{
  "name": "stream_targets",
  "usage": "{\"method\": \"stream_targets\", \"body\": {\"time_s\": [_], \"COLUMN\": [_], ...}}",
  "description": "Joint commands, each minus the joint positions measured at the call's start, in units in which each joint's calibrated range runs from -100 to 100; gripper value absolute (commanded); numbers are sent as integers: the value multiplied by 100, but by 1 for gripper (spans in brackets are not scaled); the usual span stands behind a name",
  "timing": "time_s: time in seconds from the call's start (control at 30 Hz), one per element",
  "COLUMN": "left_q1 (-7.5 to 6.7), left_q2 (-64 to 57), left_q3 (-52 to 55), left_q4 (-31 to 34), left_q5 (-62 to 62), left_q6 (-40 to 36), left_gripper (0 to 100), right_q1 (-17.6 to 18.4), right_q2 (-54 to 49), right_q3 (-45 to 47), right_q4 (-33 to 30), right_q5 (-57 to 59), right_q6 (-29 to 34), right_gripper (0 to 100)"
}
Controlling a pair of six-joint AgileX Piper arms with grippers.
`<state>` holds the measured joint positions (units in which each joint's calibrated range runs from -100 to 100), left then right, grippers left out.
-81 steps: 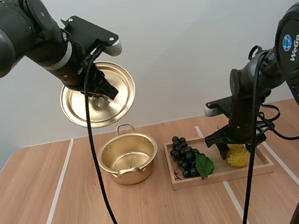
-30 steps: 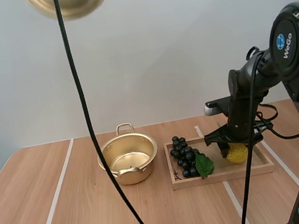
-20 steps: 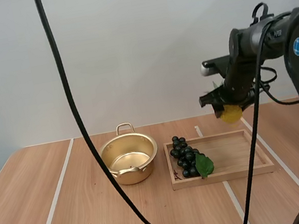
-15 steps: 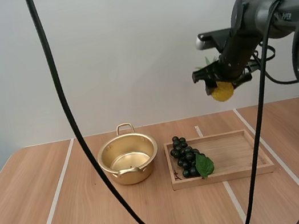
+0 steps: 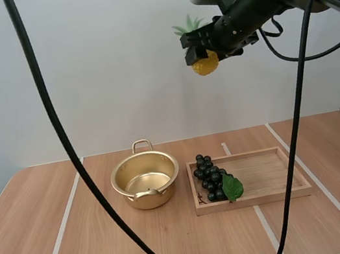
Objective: Open the pot, put the pineapple inside, and close it
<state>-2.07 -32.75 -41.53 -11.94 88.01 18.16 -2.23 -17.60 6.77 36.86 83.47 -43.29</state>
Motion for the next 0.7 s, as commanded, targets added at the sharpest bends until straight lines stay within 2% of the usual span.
{"method": "stream_targets", "body": {"time_s": [0.0,0.13,0.3,0.67], "left_q1": [0,0,0,0], "left_q2": [-45,-45,-45,-32], "left_q3": [-155,-281,-331,-331], "left_q4": [37,37,155,324], "left_q5": [-93,2,213,620], "left_q6": [-87,-87,-87,-87], "left_gripper": [0,0,0,0], "right_q1": [310,746,1176,1313], "right_q2": [15,240,654,1550], "right_q3": [-47,-47,-47,218], "right_q4": [89,-38,-901,-1060], "right_q5": [93,230,592,782], "right_q6": [-151,-151,-111,-165], "right_gripper": [0,0,0,0]}}
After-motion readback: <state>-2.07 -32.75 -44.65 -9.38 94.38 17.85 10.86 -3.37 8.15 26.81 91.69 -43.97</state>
